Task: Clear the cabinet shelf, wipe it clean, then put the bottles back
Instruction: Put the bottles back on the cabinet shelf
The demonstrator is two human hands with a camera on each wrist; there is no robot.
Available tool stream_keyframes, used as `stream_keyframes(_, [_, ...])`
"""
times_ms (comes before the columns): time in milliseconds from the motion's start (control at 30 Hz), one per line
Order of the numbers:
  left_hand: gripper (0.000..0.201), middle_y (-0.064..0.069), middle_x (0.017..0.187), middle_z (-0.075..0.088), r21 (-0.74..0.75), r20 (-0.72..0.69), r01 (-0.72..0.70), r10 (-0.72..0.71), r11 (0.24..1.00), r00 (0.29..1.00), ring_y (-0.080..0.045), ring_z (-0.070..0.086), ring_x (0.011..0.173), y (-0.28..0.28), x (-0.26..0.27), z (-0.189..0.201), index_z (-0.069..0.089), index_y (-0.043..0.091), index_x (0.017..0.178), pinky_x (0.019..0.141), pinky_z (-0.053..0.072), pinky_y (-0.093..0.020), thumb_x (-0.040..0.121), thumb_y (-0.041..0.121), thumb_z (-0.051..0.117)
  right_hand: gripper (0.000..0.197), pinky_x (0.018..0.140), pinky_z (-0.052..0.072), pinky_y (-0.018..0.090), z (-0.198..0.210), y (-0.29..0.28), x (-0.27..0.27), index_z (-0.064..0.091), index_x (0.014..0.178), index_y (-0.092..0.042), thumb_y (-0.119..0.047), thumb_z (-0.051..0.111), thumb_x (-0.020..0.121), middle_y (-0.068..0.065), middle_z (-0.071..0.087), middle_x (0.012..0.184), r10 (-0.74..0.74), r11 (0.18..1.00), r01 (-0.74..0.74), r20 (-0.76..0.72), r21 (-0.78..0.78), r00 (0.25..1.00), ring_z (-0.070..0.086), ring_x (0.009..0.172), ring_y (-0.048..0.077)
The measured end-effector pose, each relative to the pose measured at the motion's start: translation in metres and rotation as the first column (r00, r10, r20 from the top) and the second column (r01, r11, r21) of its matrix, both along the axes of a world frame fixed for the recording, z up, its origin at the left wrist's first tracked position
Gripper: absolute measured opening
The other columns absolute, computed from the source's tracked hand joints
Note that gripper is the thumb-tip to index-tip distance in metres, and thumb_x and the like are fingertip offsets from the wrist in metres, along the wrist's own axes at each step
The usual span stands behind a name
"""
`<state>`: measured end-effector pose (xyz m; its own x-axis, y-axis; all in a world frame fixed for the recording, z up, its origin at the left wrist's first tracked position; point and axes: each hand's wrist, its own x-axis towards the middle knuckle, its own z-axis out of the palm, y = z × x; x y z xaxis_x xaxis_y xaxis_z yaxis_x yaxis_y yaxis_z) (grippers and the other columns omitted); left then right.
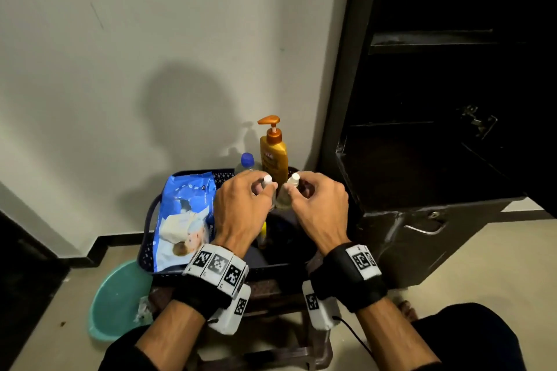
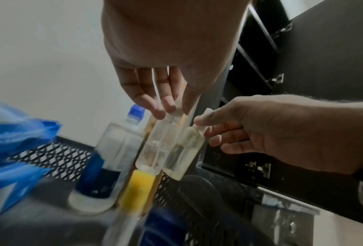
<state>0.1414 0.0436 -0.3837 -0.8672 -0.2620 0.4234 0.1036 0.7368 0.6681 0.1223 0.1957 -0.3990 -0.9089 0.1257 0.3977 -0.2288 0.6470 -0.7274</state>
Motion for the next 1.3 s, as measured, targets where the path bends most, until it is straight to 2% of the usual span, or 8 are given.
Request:
stream_keyframes(133, [0.015, 0.013, 0.079, 0.069, 0.023, -0.117, 0.11, -0.107, 0.994, 0.987, -0.009, 0.062, 0.073, 0.032, -0.004, 0.033, 0.074, 0.028, 0.093, 0.064, 0.054, -0.031, 0.082, 0.038, 0.072, 0.024, 0.077, 0.059, 0.028, 0.024, 0.041, 0.005, 0.081, 0.103, -0.028, -0.043, 0.076, 0.084, -0.015, 0.077, 0.087, -0.035, 0.995, 0.028, -0.062, -0.099, 0.997, 0.071, 0.08, 0.001])
stream_keyframes(333, [0.011, 0.012, 0.076, 0.066, -0.012, -0.09, 0.298, -0.298, 0.955, 0.95, -0.007, 0.061, 0.073, 0.112, -0.033, 0.062, 0.074, 0.03, 0.09, 0.068, 0.054, -0.033, 0.083, 0.038, 0.071, 0.015, 0.07, 0.055, 0.025, 0.05, 0.127, -0.003, 0.08, 0.097, -0.03, -0.039, 0.077, 0.086, -0.016, 0.072, 0.074, -0.108, 0.994, 0.108, -0.026, -0.014, 0.994, 0.068, 0.072, -0.001])
stream_keyframes(500, [0.014, 0.015, 0.072, 0.067, -0.015, -0.015, 0.389, -0.389, 0.921, 0.921, -0.01, 0.065, 0.077, 0.182, -0.088, 0.078, 0.074, 0.037, 0.091, 0.074, 0.055, -0.034, 0.082, 0.045, 0.069, 0.02, 0.073, 0.06, 0.036, 0.058, 0.208, -0.045, 0.08, 0.095, -0.027, -0.043, 0.075, 0.084, -0.01, 0.073, 0.076, -0.19, 0.979, 0.186, 0.037, 0.084, 0.981, 0.07, 0.077, 0.012])
stream_keyframes(600, [0.017, 0.015, 0.073, 0.07, 0.017, 0.032, 0.43, -0.43, 0.903, 0.902, -0.012, 0.07, 0.079, 0.222, -0.135, 0.084, 0.073, 0.041, 0.09, 0.076, 0.058, -0.036, 0.078, 0.05, 0.066, 0.03, 0.076, 0.058, 0.036, 0.067, 0.255, -0.087, 0.08, 0.095, -0.024, -0.048, 0.071, 0.08, -0.004, 0.077, 0.086, -0.268, 0.955, 0.264, 0.016, 0.133, 0.963, 0.074, 0.089, 0.023])
stream_keyframes(700, [0.015, 0.012, 0.07, 0.072, 0.049, 0.084, 0.467, -0.469, 0.883, 0.879, -0.016, 0.073, 0.073, 0.263, -0.188, 0.093, 0.075, 0.039, 0.085, 0.072, 0.061, -0.038, 0.075, 0.047, 0.068, 0.024, 0.076, 0.058, 0.037, 0.087, 0.296, -0.137, 0.08, 0.088, -0.019, -0.041, 0.075, 0.081, 0.004, 0.077, 0.083, -0.329, 0.937, 0.324, 0.021, 0.129, 0.944, 0.074, 0.089, 0.027])
stream_keyframes(1000, [0.023, 0.0, 0.091, 0.076, -0.083, 0.158, 0.433, -0.417, 0.898, 0.895, -0.025, 0.073, 0.086, 0.36, -0.317, 0.079, 0.075, 0.032, 0.093, 0.082, 0.059, -0.036, 0.075, 0.045, 0.072, 0.031, 0.091, 0.06, 0.044, 0.1, 0.352, -0.252, 0.077, 0.113, -0.016, -0.033, 0.073, 0.088, 0.014, 0.073, 0.119, -0.416, 0.889, 0.386, 0.085, 0.244, 0.905, 0.069, 0.11, 0.038])
stream_keyframes(1133, [0.025, -0.008, 0.104, 0.071, -0.115, 0.209, 0.395, -0.366, 0.912, 0.907, -0.032, 0.07, 0.095, 0.38, -0.343, 0.051, 0.07, 0.033, 0.099, 0.087, 0.058, -0.038, 0.078, 0.045, 0.066, 0.037, 0.093, 0.056, 0.044, 0.097, 0.36, -0.269, 0.072, 0.12, -0.009, -0.029, 0.073, 0.09, 0.019, 0.068, 0.128, -0.41, 0.887, 0.376, 0.085, 0.269, 0.908, 0.065, 0.118, 0.042])
stream_keyframes(1300, [0.031, -0.009, 0.127, 0.059, -0.1, 0.209, 0.368, -0.342, 0.924, 0.916, -0.028, 0.055, 0.121, 0.378, -0.35, 0.039, 0.066, 0.027, 0.116, 0.099, 0.047, -0.033, 0.086, 0.035, 0.063, 0.037, 0.09, 0.055, 0.043, 0.089, 0.357, -0.266, 0.07, 0.12, -0.006, -0.026, 0.074, 0.09, 0.021, 0.067, 0.126, -0.405, 0.873, 0.349, 0.108, 0.341, 0.908, 0.064, 0.118, 0.043])
